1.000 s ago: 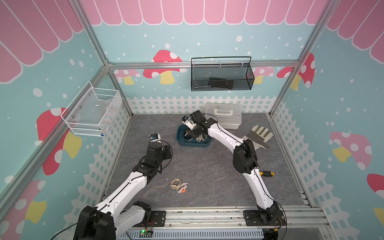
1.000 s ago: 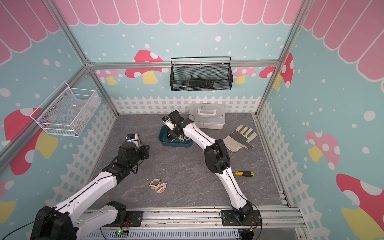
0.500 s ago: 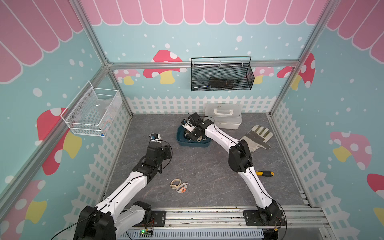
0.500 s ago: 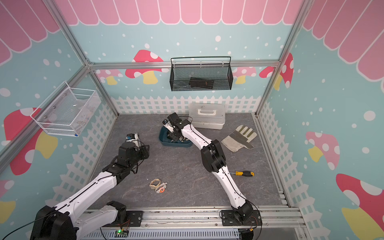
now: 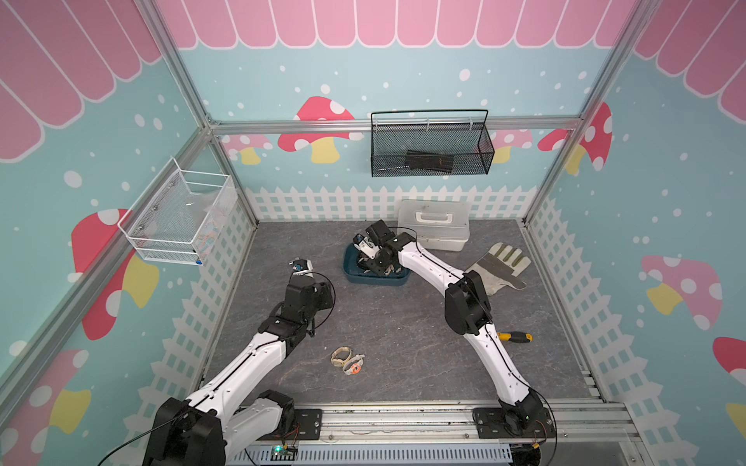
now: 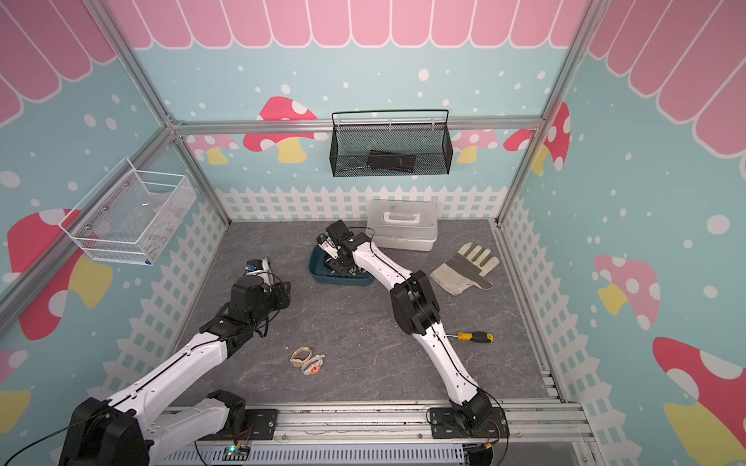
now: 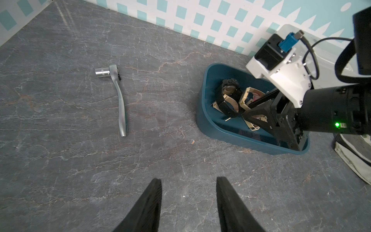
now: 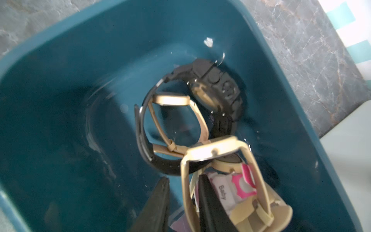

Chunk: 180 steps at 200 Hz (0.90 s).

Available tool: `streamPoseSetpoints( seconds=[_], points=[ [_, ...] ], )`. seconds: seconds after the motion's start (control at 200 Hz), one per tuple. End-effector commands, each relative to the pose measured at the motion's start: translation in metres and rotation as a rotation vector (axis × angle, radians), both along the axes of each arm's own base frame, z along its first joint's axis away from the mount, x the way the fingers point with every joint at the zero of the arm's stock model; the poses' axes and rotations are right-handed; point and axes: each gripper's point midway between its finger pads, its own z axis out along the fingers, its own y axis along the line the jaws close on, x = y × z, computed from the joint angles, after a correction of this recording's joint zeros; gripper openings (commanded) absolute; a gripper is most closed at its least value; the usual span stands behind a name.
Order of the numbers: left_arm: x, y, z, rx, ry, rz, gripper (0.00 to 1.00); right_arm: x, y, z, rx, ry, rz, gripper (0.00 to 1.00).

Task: Put the watch into the storage box
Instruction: Place the watch in the storage box, then pick up the watch at the center of the board.

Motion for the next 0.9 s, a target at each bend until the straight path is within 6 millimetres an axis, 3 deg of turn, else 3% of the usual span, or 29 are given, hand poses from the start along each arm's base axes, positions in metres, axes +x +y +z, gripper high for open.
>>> streamPoseSetpoints(
  seconds=[0.0, 0.42, 0.52, 0.57, 0.595, 0.76, 0.895],
  points=[
    [-0.002, 0.002, -0.002, 0.010, 0.007, -0.004, 0.48, -0.007, 0.006, 0.049, 0.065, -0.058, 0.015, 0.30],
    [-0.003, 0.002, -0.002, 0.008, 0.007, -0.003, 0.48, -0.071, 0.021, 0.138, 0.204, -0.208, 0.124, 0.34],
    [-0.002, 0.002, -0.002, 0.006, 0.005, 0.002, 0.48, -0.103, 0.030, 0.135, 0.245, -0.220, 0.210, 0.34],
    [-0.001, 0.002, -0.002, 0.001, 0.005, 0.006, 0.48, -0.120, 0.034, 0.124, 0.256, -0.196, 0.253, 0.34],
    [-0.001, 0.002, -0.003, -0.001, 0.006, 0.005, 0.48, -0.131, 0.035, 0.134, 0.284, -0.204, 0.280, 0.34],
    [-0.001, 0.001, -0.004, -0.010, 0.008, 0.007, 0.48, -0.196, 0.040, 0.106, 0.349, -0.103, 0.433, 0.34],
    [0.000, 0.002, -0.004, -0.011, 0.006, 0.017, 0.48, -0.236, 0.041, 0.090, 0.380, -0.027, 0.507, 0.34]
  ],
)
